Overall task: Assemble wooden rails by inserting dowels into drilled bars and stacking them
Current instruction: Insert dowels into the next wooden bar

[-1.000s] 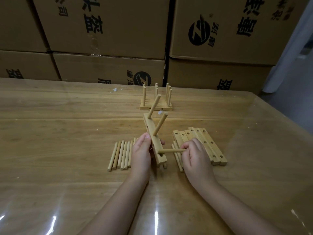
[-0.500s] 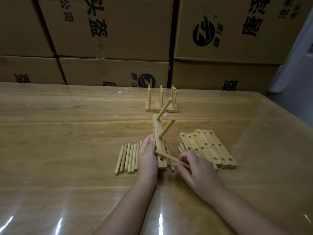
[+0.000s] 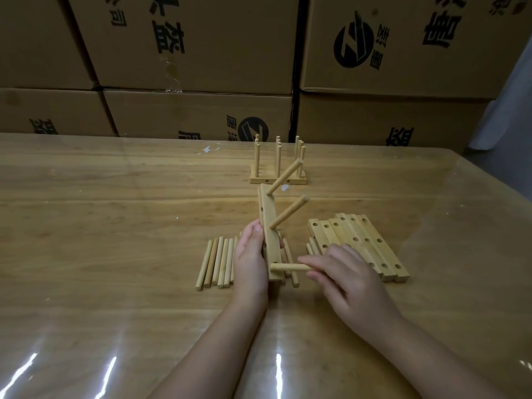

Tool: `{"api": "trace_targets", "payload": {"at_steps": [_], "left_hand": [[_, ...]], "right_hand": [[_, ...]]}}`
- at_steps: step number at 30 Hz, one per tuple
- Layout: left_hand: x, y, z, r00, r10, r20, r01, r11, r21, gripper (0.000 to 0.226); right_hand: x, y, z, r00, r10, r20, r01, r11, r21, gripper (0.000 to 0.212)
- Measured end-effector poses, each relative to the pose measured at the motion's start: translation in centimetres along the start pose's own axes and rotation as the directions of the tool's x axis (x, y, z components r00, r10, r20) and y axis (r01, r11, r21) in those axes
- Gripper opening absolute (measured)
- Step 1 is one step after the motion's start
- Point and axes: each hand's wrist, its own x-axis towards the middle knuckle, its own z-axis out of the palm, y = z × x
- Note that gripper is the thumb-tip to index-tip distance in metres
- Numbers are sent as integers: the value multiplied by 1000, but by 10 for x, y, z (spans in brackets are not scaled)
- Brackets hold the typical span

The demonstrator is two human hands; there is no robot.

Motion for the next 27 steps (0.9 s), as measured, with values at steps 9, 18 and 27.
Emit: {"api": "trace_targets", "payload": {"at_steps": [9, 18, 27], "left_hand": [[1, -4, 2, 999, 12, -34, -10, 998, 65, 31], [1, -10, 3, 994, 81, -72, -58, 959, 278, 56], [-1, -10, 4, 990, 140, -27, -125, 940, 319, 35]], "right_hand": [[1, 4, -3, 997, -11, -82, 7, 999, -52, 25], [3, -4, -8, 995, -33, -97, 15, 985, -174, 26], [3, -9, -11, 998, -40, -52, 23, 956, -292, 17]]}}
